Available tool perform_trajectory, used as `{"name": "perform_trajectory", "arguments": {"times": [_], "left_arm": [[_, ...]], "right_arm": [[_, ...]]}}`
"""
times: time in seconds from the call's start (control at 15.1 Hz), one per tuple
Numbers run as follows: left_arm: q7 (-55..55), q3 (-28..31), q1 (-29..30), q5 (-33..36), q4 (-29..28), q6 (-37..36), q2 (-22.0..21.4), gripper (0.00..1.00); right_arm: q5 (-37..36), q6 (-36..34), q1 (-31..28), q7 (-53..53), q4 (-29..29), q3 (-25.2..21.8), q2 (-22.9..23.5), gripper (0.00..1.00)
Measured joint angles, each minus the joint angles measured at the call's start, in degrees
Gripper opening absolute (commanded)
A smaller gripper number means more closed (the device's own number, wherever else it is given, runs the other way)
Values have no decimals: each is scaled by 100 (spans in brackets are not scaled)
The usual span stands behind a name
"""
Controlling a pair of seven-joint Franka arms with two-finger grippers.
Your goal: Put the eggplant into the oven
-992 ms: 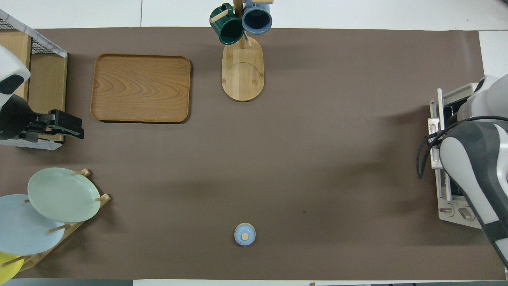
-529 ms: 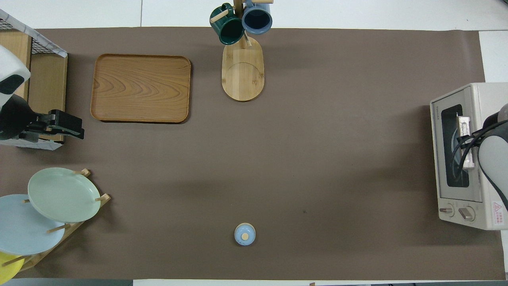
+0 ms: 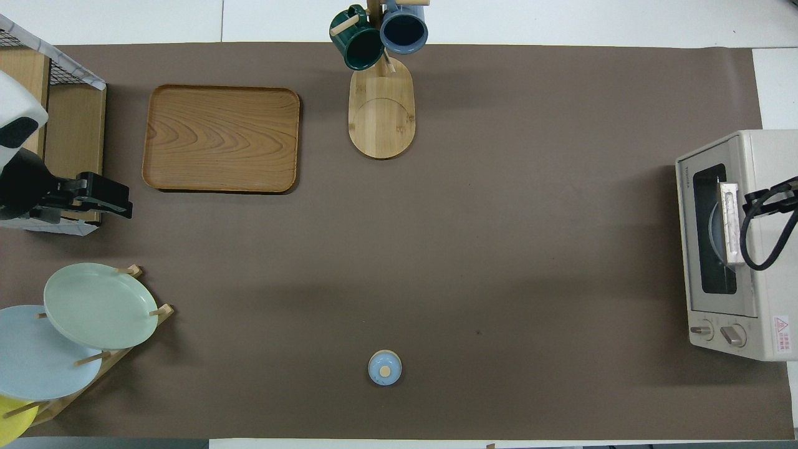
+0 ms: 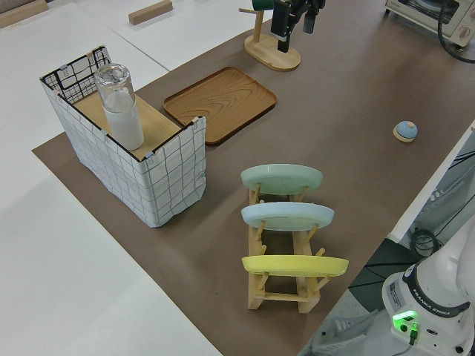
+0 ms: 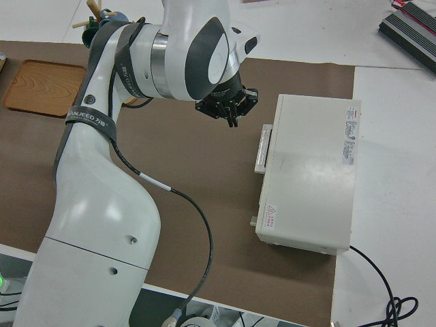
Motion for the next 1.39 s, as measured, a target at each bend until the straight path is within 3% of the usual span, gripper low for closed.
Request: {"name": "perform_trajectory", "arguments": {"times": [0.07,0.2,0.26,0.33,0.4,1.39], "left_arm": [[0,0,0,0,0,0,0,100],[0,0,0,0,0,0,0,100],[0,0,0,0,0,0,0,100],[0,0,0,0,0,0,0,100],[0,0,0,0,0,0,0,100],[0,0,0,0,0,0,0,100]], "right_arm": [[72,0,0,76,2,2,56,8],[102,-1,45,115,-16,-4,130,22],[102,-1,103,133,-18,-16,143,41],[102,-2,158,155,-18,-23,143,95],[102,-10,196,167,-18,-25,142,100],[108,-134,235,631,66,-214,131,100]]}}
